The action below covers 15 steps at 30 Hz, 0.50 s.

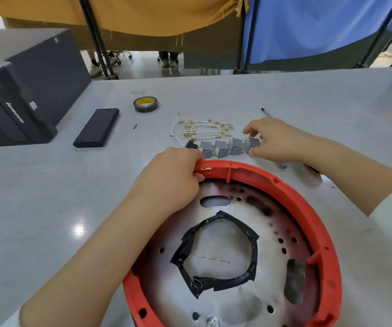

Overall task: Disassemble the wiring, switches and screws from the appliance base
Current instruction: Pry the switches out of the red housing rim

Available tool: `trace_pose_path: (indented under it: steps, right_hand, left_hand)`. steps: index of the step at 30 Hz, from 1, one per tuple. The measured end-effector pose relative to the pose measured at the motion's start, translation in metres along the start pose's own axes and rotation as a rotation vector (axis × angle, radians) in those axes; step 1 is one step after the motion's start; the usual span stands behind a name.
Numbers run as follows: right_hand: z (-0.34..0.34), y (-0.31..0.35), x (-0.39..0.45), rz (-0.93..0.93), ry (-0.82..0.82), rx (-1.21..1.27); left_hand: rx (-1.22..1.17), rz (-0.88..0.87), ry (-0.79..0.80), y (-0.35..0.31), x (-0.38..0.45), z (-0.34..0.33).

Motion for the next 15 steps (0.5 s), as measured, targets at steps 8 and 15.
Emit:
trace_pose_path:
  steps: [8, 15]
  right_hand:
    - [0.002, 0.025, -0.074, -0.090, -0.025, 0.448]
    - [0.003, 0.037, -0.117, -0.119, 0.142, 0.574]
  left_hand:
    - [-0.045, 0.023, 0.029, 0.000, -0.001, 0.002]
    - [-0.256, 0.127, 0.016, 0.016, -0.016, 0.023]
Point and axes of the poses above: each hand's wrist, its own x-axis towards the middle knuckle, its own z-axis out of the back of the hand, y = z × x, the point moved 5 cm from there along x, towards the middle knuckle, and after that the axes turned 3 degrees about -z, right-handed, at the moved point
